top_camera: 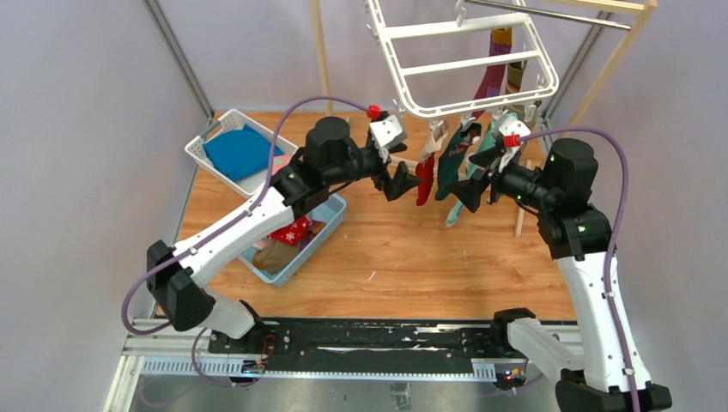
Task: Remove the socks clipped to the hanger
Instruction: Remove the sock from the hanger.
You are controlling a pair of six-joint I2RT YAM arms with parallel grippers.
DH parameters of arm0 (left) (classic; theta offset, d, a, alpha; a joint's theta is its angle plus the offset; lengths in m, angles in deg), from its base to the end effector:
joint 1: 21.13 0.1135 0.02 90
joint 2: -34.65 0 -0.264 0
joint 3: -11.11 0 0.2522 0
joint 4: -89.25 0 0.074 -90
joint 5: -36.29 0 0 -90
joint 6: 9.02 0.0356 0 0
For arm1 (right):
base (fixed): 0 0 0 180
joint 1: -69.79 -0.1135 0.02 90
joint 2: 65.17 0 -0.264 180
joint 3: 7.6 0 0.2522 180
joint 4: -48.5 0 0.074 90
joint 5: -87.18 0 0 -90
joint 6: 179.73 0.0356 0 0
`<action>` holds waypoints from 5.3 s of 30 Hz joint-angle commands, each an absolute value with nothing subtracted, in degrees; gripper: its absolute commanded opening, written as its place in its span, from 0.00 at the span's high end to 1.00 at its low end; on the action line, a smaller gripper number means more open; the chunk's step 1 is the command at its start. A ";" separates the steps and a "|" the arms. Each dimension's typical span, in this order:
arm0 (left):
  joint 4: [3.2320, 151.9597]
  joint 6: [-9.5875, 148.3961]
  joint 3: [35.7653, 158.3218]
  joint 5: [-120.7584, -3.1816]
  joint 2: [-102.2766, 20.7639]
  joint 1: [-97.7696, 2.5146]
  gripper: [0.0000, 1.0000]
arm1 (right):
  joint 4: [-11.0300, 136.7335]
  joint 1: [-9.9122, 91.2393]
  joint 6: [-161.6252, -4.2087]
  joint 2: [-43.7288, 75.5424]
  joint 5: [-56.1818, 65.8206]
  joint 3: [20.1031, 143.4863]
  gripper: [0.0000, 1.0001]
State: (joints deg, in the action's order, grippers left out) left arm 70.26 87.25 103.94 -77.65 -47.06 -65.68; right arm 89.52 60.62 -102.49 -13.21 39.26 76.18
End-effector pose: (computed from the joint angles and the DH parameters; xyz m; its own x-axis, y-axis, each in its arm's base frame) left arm 0.2286 -0.2453 0.4088 0.0043 0.1358 -0.9907 0.9327 0.3566 0.0530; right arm 0.1648 0.0508 0.4383 0.0164 -0.1634 -0.9864 -0.7872 0.6062 -0.1135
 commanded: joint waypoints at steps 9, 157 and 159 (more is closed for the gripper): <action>76.96 83.09 110.33 -68.68 -53.66 -68.41 0.25 | 86.30 67.60 -96.80 -13.49 46.04 74.55 0.19; 81.49 73.99 104.19 -97.03 -51.41 -63.93 1.00 | 13.99 58.21 -39.37 -3.83 35.47 55.58 0.43; 81.54 74.11 103.96 -96.97 -51.34 -63.93 1.00 | 11.92 57.50 -40.00 -3.16 35.85 55.44 0.42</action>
State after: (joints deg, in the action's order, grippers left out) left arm 81.45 74.11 102.94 -96.10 -51.04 -63.93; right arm 18.25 58.55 -37.81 -3.53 36.95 55.94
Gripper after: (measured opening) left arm 0.036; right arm 0.567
